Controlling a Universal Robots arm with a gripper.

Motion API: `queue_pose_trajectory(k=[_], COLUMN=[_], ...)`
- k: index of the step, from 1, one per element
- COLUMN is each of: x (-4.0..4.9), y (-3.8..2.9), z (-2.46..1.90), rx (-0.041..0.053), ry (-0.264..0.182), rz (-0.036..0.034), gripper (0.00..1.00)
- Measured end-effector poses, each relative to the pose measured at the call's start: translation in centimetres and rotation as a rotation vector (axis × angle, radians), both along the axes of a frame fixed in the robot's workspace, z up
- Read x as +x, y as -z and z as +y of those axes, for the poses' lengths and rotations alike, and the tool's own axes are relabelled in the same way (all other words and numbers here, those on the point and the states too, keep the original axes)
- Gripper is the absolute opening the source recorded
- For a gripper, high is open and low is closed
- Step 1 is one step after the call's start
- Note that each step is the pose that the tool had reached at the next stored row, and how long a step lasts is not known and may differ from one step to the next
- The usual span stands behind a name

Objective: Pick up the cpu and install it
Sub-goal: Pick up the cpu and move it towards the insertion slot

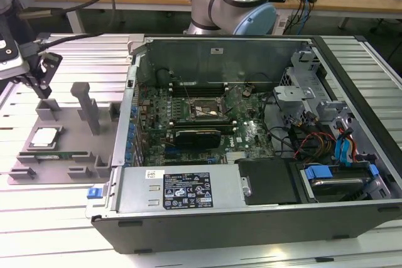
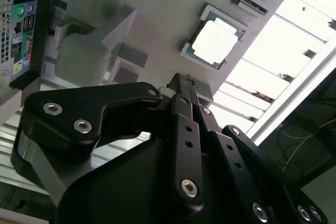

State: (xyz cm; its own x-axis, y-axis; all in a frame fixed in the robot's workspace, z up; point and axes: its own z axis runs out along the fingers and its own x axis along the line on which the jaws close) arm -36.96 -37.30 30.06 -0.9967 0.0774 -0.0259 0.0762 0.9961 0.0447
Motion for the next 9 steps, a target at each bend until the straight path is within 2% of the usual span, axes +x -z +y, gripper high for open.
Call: queue_pose_trajectory(k=[3, 6, 9], x=[-0.17, -0.52, -1.05], y=[0.4, 1.51, 2.11], z=[0.0, -0.05, -0.2], rx=[0.0, 0.0, 0.0], ry=[0.0, 0.0, 0.0], rz=[-0.0001, -0.0031, -0.0034], gripper=[0.11, 0.11, 0.11])
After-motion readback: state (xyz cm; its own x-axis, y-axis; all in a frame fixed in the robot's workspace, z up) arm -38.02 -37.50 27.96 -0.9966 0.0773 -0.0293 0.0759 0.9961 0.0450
